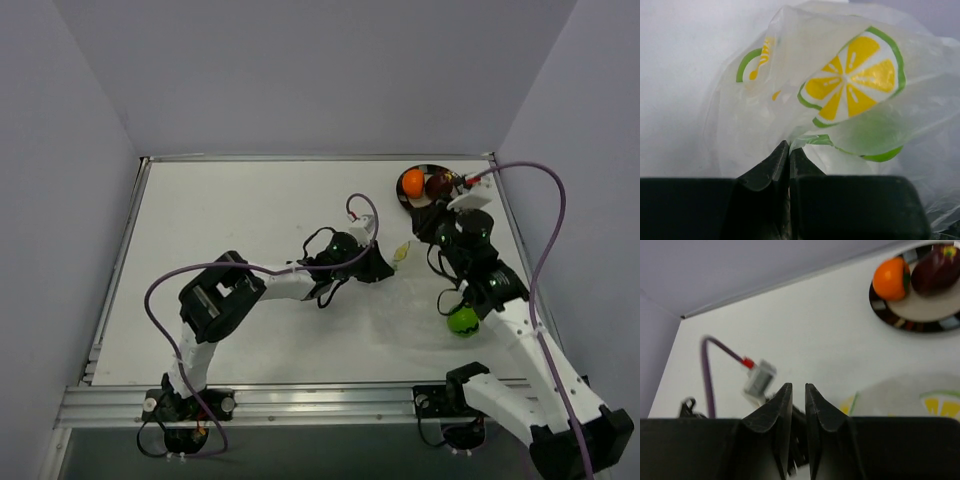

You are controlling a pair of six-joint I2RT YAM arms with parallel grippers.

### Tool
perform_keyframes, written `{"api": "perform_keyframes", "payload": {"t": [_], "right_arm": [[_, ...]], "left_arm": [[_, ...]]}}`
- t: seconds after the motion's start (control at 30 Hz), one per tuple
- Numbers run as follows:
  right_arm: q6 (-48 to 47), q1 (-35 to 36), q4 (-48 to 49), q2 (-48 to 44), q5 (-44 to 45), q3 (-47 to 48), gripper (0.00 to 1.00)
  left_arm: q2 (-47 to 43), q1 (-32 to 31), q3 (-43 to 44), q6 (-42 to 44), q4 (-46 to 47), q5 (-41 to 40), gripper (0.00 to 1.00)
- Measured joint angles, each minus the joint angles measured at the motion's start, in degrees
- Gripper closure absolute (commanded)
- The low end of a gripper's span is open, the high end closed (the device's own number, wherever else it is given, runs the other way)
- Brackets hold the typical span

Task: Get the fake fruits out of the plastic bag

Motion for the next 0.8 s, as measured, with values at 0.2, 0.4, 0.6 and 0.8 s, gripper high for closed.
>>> {"api": "perform_keyframes", "payload": {"t": [0.2,0.4,0.6,0.8], "right_arm": [[7.6,2.5,-12.6,-12.3,0.9,-14.1,0.86],[12.3,2.7,-21.6,-12.8,8.2,-18.1,0.83],[11.4,2.6,-14.2,-0.1,12.2,-16.8,0.84],[8.7,9.1,-0.7,21.9,6.3,-11.2,0.84]], "left_arm": [[-5.1,2.1,0.0,0.0,0.5,-0.6,0.97],[-7.7,3.3,-1.2,-0.3,1.7,-1.2,0.98],[-14.6,5.9,-10.5,-0.7,2.1,-2.2,0.98],[-27.1,9.0,-17.7,0.3,-2.7,-6.4,0.98]]}}
